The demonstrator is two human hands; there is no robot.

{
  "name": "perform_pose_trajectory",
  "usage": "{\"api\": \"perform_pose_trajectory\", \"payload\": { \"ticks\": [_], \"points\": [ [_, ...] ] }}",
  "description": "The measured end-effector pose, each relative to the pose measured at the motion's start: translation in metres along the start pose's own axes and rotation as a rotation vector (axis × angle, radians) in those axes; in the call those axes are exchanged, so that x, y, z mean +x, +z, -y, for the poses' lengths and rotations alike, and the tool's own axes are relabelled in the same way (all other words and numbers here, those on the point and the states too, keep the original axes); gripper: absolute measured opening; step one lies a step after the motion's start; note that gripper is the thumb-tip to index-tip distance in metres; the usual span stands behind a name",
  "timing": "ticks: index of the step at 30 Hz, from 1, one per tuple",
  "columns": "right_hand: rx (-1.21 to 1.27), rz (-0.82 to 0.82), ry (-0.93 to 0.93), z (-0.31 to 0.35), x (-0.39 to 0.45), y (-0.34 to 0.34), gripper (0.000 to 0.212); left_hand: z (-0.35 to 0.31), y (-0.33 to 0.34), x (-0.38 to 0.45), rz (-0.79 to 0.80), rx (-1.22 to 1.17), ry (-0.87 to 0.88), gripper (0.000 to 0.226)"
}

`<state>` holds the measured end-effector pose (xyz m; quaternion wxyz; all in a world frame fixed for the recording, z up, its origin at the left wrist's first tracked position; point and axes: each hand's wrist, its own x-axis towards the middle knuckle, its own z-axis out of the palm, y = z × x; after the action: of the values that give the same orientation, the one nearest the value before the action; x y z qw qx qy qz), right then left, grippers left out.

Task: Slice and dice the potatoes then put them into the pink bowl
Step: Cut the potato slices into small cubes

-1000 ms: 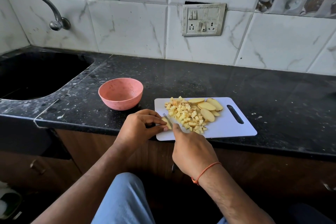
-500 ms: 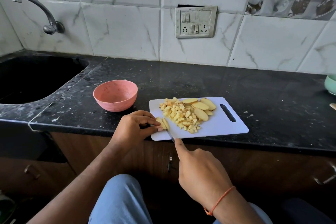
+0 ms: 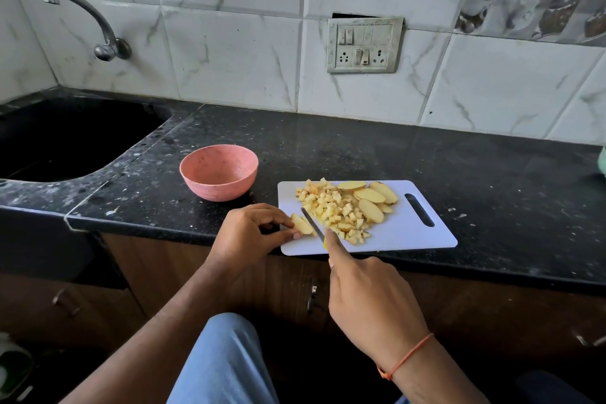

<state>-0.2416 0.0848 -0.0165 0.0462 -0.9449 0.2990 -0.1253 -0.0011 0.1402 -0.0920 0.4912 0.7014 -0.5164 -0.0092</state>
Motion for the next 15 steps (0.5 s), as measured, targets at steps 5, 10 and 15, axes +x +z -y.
{"api": "perform_pose_trajectory", "payload": {
  "ticks": [5, 10, 15],
  "points": [
    [-0.100, 0.034, -0.061, -0.002, 0.018, 0.006, 0.064, 0.001, 0.001, 0.000, -0.011, -0.001, 0.020, 0.024],
    [-0.190, 0.079, -0.096, -0.005, 0.027, 0.012, 0.065, 0.006, 0.001, 0.001, -0.010, 0.018, 0.045, 0.027],
    [-0.258, 0.121, -0.148, -0.005, 0.029, 0.012, 0.064, 0.009, 0.003, 0.001, 0.005, 0.020, 0.043, 0.025]
  ]
}}
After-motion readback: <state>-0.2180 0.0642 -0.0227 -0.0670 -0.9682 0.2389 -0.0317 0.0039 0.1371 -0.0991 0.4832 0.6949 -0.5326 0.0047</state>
